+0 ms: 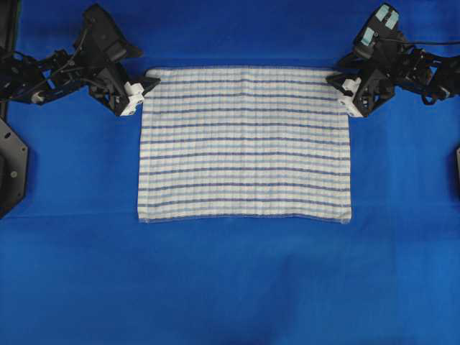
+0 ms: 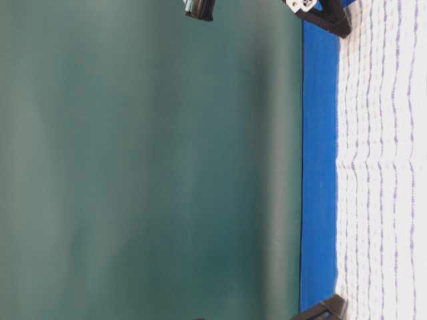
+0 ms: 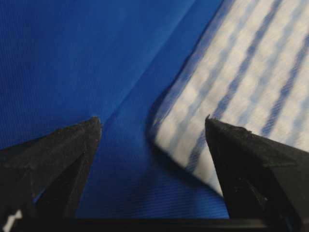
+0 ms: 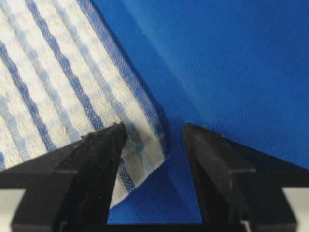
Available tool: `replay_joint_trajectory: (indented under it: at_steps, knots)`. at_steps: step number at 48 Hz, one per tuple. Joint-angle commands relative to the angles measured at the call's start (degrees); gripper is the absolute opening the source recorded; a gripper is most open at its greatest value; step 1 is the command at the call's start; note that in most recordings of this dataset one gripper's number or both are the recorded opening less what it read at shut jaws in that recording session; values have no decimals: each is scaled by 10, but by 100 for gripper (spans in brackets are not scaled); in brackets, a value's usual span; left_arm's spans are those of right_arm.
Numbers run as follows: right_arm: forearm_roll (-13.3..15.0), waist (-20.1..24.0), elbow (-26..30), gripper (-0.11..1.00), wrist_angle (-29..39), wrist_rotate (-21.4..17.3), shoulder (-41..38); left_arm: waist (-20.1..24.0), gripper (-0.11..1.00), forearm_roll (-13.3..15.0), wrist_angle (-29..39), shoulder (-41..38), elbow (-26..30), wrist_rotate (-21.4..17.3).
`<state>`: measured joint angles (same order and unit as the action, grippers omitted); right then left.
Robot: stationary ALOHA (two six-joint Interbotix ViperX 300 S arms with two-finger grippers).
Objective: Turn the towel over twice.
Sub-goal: 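Move both grippers to the towel's far corners and pinch them, then lift the far corners with both grippers and pull them toward the far edge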
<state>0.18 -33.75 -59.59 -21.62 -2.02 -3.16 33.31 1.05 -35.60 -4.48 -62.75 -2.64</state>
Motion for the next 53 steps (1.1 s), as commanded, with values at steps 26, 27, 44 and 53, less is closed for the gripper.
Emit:
replay_joint_trajectory:
  at_steps: [26,27,44,53]
  knots:
    - [0,-2,6,5,14,4,6,10,4,0,40,-13,20,-1]
    - [0,-2,4,5,14,4,9,10,4,0,41,-11,20,-1]
    - [-2,-32,13,5,50,2,87,12,4,0,88,82,36,-2]
    - [0,-63,28,5,76,3,137,40,4,0,105,148,57,-4]
